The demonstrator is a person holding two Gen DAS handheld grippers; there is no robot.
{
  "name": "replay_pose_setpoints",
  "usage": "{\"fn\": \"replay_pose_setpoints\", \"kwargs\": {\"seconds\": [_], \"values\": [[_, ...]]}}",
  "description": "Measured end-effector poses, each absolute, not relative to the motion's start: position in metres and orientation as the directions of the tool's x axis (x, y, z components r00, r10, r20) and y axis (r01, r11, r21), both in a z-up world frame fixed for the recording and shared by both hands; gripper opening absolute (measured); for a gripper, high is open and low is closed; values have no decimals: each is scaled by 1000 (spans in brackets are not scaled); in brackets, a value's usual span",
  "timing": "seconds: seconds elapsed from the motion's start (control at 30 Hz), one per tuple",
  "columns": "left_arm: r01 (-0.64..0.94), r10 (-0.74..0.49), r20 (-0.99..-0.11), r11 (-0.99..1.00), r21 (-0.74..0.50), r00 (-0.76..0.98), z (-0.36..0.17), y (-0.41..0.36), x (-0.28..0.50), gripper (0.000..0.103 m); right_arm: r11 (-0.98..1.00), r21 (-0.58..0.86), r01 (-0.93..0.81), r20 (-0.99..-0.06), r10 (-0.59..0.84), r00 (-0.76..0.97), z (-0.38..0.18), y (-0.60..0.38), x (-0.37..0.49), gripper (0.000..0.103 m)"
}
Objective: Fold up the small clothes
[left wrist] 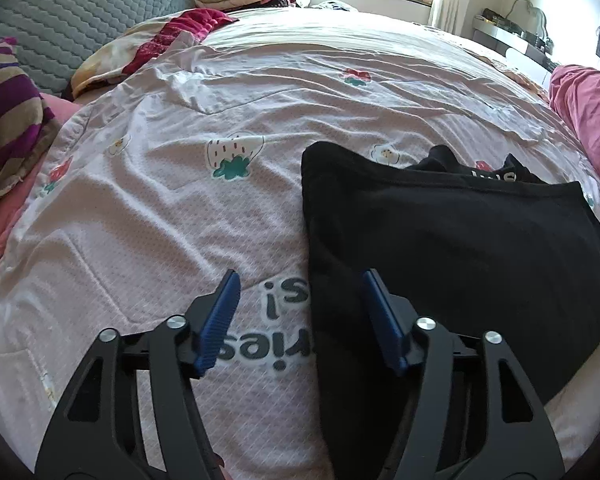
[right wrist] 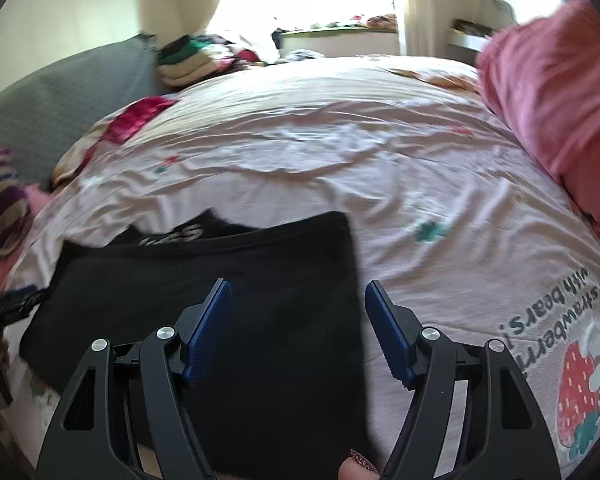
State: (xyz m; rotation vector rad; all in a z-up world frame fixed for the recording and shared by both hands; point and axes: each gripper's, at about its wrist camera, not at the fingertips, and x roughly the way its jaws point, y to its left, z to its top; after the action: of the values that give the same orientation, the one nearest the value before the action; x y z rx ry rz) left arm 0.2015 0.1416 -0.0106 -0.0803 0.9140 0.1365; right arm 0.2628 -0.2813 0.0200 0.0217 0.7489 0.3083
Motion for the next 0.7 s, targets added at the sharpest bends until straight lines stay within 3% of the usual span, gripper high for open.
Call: {"fn": "replay_pose_setpoints", "kwargs": {"seconds": [0.1, 0.13, 0.17, 0.2, 0.27, 0.3, 0.5, 0.7], "values": [[-154, 72, -793, 988, -28, 605, -9, 147, 195, 63, 934, 121, -336, -653, 330, 682, 24, -259, 249, 87], [-156, 68, -791, 987, -35, 608, -8, 149, 192, 66, 926, 114, -359, -649, 344, 679, 26, -250, 244, 88], [-162, 72, -789, 986, -35, 611, -7, 150, 189, 78, 919, 108, -380, -649, 355, 674, 26, -242, 239, 88], [-168, 81, -786, 985, -29, 612, -6, 152, 187, 81, 911, 102, -400, -650, 366, 667, 26, -234, 235, 88], [-174, 93, -784, 985, -19, 614, -5, 154, 183, 83, 892, 83, -444, -647, 387, 657, 26, -217, 225, 89], [-173, 87, -784, 985, -27, 615, -5, 157, 181, 84, 885, 72, -460, -646, 393, 654, 26, -209, 220, 96], [-179, 87, -782, 983, -32, 617, 1, 165, 170, 93, 835, 16, -550, -638, 432, 637, 23, -169, 193, 97], [-185, 77, -784, 981, -49, 616, 5, 175, 159, 93, 808, -6, -589, -640, 450, 623, 18, -146, 181, 98]]}}
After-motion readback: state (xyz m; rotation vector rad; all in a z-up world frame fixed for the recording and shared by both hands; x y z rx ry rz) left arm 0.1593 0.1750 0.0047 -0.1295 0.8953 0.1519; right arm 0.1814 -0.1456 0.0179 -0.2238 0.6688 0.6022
